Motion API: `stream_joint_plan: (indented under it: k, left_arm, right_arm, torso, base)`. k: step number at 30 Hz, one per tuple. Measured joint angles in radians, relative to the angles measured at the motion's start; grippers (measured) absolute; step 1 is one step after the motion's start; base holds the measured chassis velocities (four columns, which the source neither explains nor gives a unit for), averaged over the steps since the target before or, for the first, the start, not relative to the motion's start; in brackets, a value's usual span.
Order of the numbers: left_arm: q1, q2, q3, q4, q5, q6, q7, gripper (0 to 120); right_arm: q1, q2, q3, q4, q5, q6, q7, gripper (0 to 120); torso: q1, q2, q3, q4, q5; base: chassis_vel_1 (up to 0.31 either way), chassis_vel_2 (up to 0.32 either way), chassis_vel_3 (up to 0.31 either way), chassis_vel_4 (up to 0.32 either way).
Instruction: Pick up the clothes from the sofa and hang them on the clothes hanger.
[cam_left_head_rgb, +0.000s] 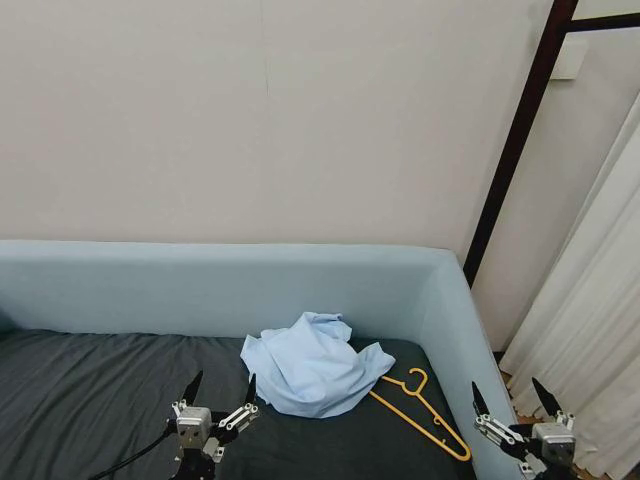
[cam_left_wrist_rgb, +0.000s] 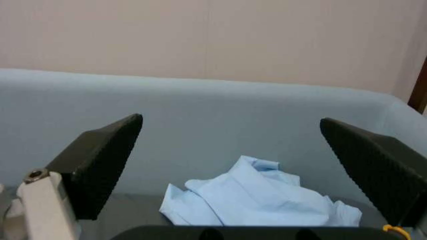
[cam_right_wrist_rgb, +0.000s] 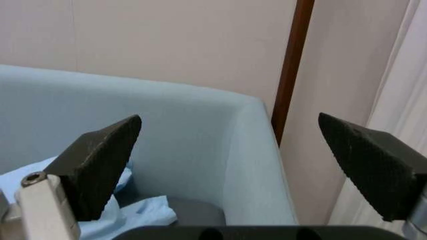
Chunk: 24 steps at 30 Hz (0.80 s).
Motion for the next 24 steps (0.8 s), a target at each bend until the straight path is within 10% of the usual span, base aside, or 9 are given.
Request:
stream_joint_plan:
  k: [24]
  left_arm:
    - [0.031,-0.028,-0.023,-0.015,0.001,-0.039,0.010,100]
  right_arm:
    - [0.012,-0.018,-0.027,0.007,0.050,-0.017,0.005,100]
  torso:
    - [0.000,0.000,0.000,-0.0001,0.0000]
  base:
    - [0.000,0.000,0.000,0.000]
